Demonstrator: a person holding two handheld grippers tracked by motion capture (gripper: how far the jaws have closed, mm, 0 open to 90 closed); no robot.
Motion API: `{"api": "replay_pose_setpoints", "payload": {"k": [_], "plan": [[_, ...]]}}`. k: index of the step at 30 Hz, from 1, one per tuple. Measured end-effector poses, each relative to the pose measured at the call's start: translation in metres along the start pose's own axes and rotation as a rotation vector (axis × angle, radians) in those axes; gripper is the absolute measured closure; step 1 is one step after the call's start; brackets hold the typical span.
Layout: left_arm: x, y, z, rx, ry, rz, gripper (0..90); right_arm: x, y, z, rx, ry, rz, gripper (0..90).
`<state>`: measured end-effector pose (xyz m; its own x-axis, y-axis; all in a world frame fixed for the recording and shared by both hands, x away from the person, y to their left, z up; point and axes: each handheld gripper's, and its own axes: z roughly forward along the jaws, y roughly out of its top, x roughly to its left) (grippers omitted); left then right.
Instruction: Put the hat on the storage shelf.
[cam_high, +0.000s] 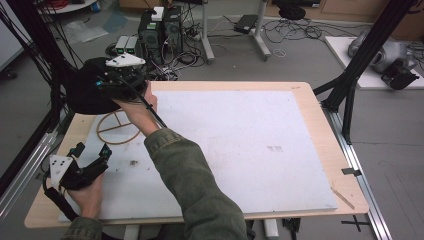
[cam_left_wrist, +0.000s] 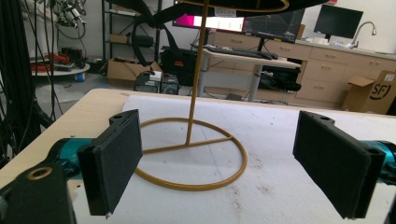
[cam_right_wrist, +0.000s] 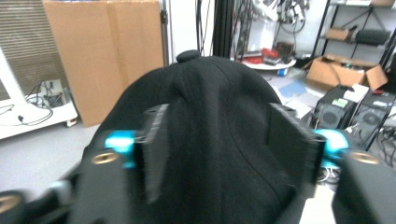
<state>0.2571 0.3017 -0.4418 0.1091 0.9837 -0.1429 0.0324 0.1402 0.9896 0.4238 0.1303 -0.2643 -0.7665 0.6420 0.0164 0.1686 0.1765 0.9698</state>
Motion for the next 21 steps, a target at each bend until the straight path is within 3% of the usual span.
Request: {"api": "replay_pose_setpoints", "payload": {"k": [3, 6, 11, 20, 21], "plan": [[0.000, 0.000, 0.000, 0.001, 0.000, 0.000, 16.0, -0.003, -0.001, -0.005, 0.001, 0.008, -0.001, 21.2], [0.000, 0.000, 0.000, 0.000, 0.001, 0.000, 16.0, -0.010, -0.005, -0.019, -0.048, -0.008, -0.016, 14.0], [0.000, 0.000, -0.001, 0.003, -0.002, -0.007, 15.9, -0.028, -0.011, -0.039, -0.061, -0.031, 0.015, 13.6], [-0.001, 0.000, -0.002, 0.006, -0.001, -0.021, 15.9, -0.074, -0.032, -0.087, -0.048, -0.102, 0.080, 13.6], [-0.001, 0.001, -0.002, 0.005, -0.001, -0.022, 15.9, -0.074, -0.032, -0.087, -0.048, -0.102, 0.080, 13.6]]}}
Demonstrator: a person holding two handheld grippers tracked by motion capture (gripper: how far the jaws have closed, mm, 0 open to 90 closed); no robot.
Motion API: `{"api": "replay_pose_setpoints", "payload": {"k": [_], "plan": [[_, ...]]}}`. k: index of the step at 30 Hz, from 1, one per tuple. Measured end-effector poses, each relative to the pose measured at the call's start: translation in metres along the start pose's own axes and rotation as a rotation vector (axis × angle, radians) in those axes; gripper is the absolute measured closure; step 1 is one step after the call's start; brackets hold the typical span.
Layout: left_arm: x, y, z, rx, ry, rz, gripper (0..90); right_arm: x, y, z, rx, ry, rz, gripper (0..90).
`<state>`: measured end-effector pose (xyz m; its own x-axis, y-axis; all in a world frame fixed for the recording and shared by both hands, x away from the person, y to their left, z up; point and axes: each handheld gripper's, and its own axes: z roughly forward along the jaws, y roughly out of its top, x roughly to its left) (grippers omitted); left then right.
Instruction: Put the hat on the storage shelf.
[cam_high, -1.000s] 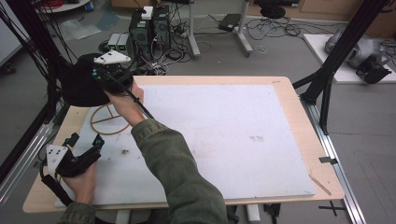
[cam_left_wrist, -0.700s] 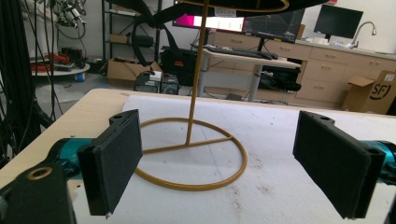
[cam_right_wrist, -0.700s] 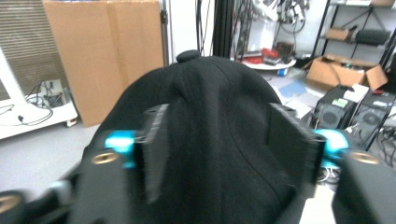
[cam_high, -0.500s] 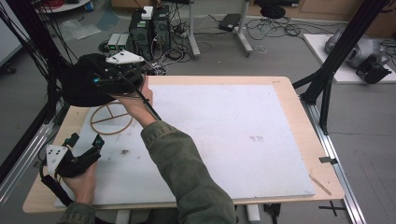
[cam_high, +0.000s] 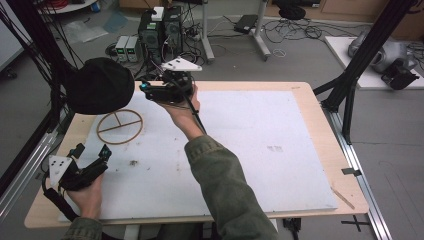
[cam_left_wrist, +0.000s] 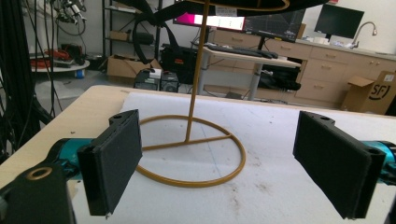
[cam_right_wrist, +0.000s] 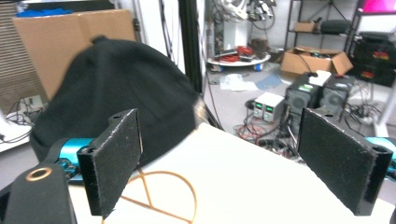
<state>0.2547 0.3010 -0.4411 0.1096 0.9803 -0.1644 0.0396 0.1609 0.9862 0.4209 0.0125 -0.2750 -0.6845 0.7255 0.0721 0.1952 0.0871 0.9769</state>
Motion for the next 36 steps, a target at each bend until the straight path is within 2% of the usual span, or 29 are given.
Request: {"api": "replay_pose_setpoints", "payload": {"k": [1, 3, 6, 7, 8, 9, 10, 11, 12, 19, 20, 24, 26, 28, 30, 35, 36], "plan": [[-0.001, 0.000, -0.001, -0.002, 0.000, 0.002, 15.9, -0.010, -0.005, -0.011, 0.002, -0.022, 0.007, 13.5], [0.000, 0.000, -0.001, -0.001, -0.001, 0.006, 15.9, -0.020, -0.009, -0.023, -0.003, -0.044, 0.011, 13.2], [0.000, 0.000, 0.000, 0.000, 0.003, 0.001, 15.9, -0.034, -0.016, -0.041, -0.010, -0.072, 0.023, 12.6], [0.000, 0.000, 0.000, -0.001, 0.003, 0.000, 15.9, -0.034, -0.016, -0.041, -0.010, -0.072, 0.023, 12.6], [0.000, 0.000, -0.001, -0.001, 0.004, 0.000, 15.9, -0.042, -0.020, -0.051, -0.008, -0.094, 0.021, 12.6], [0.000, 0.000, -0.001, -0.003, 0.004, 0.001, 15.9, -0.042, -0.020, -0.051, -0.008, -0.094, 0.021, 12.6], [0.000, 0.000, 0.000, -0.005, 0.005, -0.001, 15.9, -0.049, -0.022, -0.062, -0.015, -0.117, 0.023, 12.6], [0.000, 0.000, -0.001, -0.001, 0.003, -0.001, 15.9, -0.049, -0.022, -0.062, -0.015, -0.117, 0.023, 12.6], [0.000, 0.000, -0.001, -0.001, 0.004, -0.001, 15.9, -0.056, -0.024, -0.072, -0.035, -0.138, 0.026, 12.5], [0.000, 0.001, -0.002, -0.002, 0.005, 0.002, 15.9, -0.070, -0.031, -0.098, -0.053, -0.182, 0.017, 11.9], [0.000, 0.001, -0.002, -0.001, 0.005, 0.002, 15.9, -0.074, -0.036, -0.106, -0.054, -0.195, -0.001, 11.5], [0.000, 0.001, -0.002, -0.001, 0.008, -0.002, 15.9, -0.079, -0.044, -0.119, -0.055, -0.213, -0.022, 11.2], [0.001, 0.001, -0.001, -0.002, 0.007, -0.001, 15.9, -0.084, -0.053, -0.131, -0.065, -0.232, -0.012, 11.2], [0.001, 0.000, -0.001, 0.001, 0.009, 0.002, 15.9, -0.086, -0.056, -0.135, -0.068, -0.240, -0.007, 11.2], [0.001, 0.000, -0.001, -0.001, 0.010, 0.005, 15.9, -0.089, -0.066, -0.146, -0.077, -0.274, -0.025, 11.2], [0.001, 0.001, -0.001, -0.003, 0.012, 0.006, 15.9, -0.096, -0.080, -0.160, -0.065, -0.300, -0.027, 11.3], [0.001, 0.001, -0.001, -0.002, 0.011, 0.007, 15.9, -0.100, -0.089, -0.170, -0.060, -0.321, -0.018, 11.2]]}}
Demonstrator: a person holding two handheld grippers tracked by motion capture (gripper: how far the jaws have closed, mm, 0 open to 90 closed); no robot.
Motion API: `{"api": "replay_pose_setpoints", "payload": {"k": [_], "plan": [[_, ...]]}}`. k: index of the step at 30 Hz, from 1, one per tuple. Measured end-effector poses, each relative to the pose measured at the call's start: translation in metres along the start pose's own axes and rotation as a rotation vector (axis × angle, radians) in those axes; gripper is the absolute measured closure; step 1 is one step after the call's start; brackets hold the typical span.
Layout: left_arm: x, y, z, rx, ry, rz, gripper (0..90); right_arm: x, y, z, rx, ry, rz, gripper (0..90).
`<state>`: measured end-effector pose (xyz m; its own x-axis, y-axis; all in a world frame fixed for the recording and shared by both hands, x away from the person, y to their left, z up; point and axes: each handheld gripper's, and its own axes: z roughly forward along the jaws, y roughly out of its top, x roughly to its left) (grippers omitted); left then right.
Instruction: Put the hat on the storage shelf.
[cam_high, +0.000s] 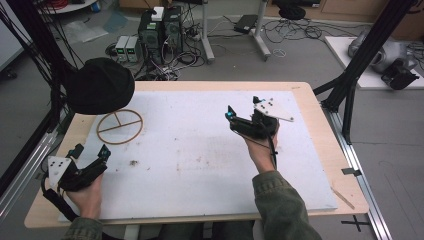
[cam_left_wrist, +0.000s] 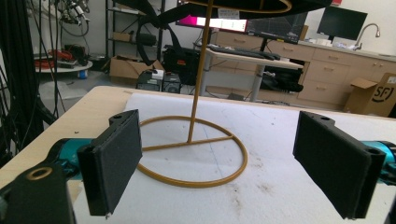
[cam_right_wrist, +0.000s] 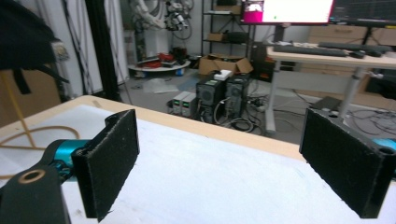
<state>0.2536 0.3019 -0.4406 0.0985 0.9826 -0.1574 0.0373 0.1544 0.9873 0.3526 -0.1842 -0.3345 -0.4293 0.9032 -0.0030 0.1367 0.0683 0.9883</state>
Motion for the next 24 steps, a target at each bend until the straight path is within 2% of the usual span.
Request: {"api": "replay_pose_setpoints", "payload": {"k": [2, 3, 6, 8, 9, 11, 15, 21, 24], "plan": [[0.000, 0.000, 0.000, 0.000, 0.000, 0.000, 15.9, -0.003, -0.004, -0.004, 0.000, -0.014, -0.003, 11.3], [0.000, 0.000, 0.000, 0.000, 0.001, 0.000, 15.9, -0.010, -0.013, -0.013, -0.003, -0.039, 0.002, 11.2], [-0.001, 0.000, 0.000, -0.002, -0.001, -0.003, 16.0, -0.018, -0.027, -0.027, 0.001, -0.083, 0.009, 11.3], [-0.002, 0.000, 0.000, 0.000, -0.006, -0.005, 15.9, -0.024, -0.035, -0.034, 0.021, -0.102, 0.017, 11.3], [-0.002, 0.000, -0.001, -0.001, -0.007, -0.005, 15.9, -0.024, -0.035, -0.034, 0.021, -0.102, 0.017, 11.3], [-0.002, 0.001, -0.001, -0.003, -0.007, -0.005, 15.9, -0.032, -0.043, -0.046, 0.035, -0.132, 0.005, 11.2], [-0.001, 0.000, -0.001, 0.001, -0.006, -0.008, 15.9, -0.044, -0.052, -0.063, 0.019, -0.172, 0.002, 11.3], [-0.002, 0.000, -0.001, 0.001, -0.005, -0.009, 16.0, -0.058, -0.068, -0.080, -0.012, -0.220, 0.052, 11.3], [-0.002, 0.000, -0.001, 0.003, -0.005, -0.011, 16.0, -0.067, -0.084, -0.088, -0.015, -0.247, 0.075, 11.3]]}}
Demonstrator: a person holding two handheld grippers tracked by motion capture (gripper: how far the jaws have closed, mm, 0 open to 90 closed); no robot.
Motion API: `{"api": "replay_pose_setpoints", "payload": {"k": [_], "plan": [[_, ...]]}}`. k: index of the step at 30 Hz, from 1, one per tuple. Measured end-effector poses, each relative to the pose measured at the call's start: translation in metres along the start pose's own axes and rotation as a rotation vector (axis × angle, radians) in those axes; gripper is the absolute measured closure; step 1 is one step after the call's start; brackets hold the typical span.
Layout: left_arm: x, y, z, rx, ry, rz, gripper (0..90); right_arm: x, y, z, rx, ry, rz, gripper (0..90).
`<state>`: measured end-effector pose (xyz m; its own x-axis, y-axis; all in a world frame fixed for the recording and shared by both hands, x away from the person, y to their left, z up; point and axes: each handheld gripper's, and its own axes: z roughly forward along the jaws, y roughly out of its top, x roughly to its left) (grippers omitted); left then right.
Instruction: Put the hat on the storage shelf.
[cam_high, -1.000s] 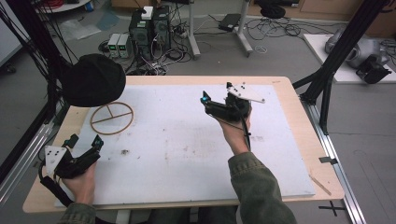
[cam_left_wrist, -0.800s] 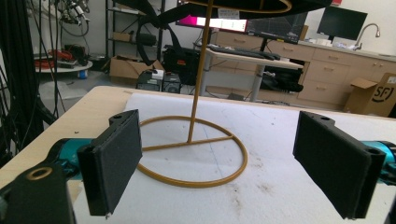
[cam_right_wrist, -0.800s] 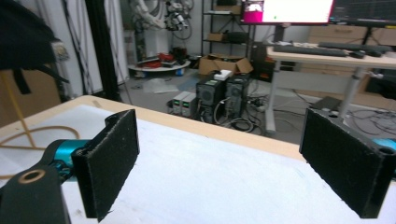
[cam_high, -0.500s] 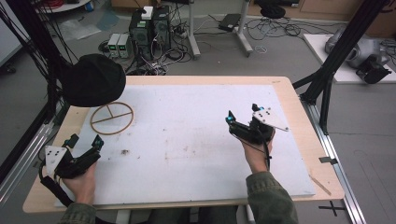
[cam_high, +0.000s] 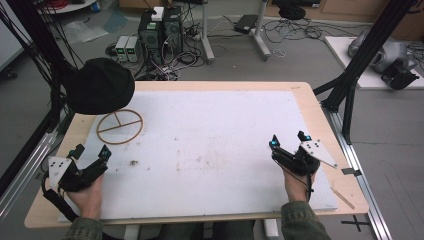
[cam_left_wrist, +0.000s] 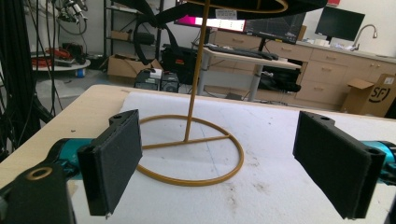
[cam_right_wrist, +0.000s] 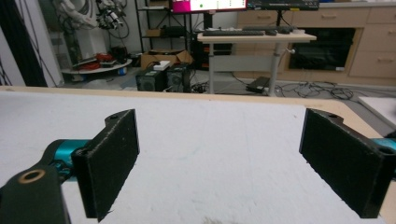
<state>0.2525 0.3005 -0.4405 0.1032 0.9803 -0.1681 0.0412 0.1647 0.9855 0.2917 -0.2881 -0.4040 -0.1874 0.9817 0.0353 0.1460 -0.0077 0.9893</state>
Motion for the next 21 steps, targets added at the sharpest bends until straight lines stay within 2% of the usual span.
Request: {"api": "replay_pose_setpoints", "payload": {"k": [6, 21], "plan": [[0.000, 0.000, 0.000, 0.002, 0.001, -0.010, 16.0, -0.009, -0.019, -0.003, 0.010, -0.026, 0.045, 11.3], [0.001, -0.001, -0.001, 0.004, 0.007, -0.021, 16.0, -0.015, -0.024, -0.007, -0.012, -0.030, 0.064, 11.3]]}}
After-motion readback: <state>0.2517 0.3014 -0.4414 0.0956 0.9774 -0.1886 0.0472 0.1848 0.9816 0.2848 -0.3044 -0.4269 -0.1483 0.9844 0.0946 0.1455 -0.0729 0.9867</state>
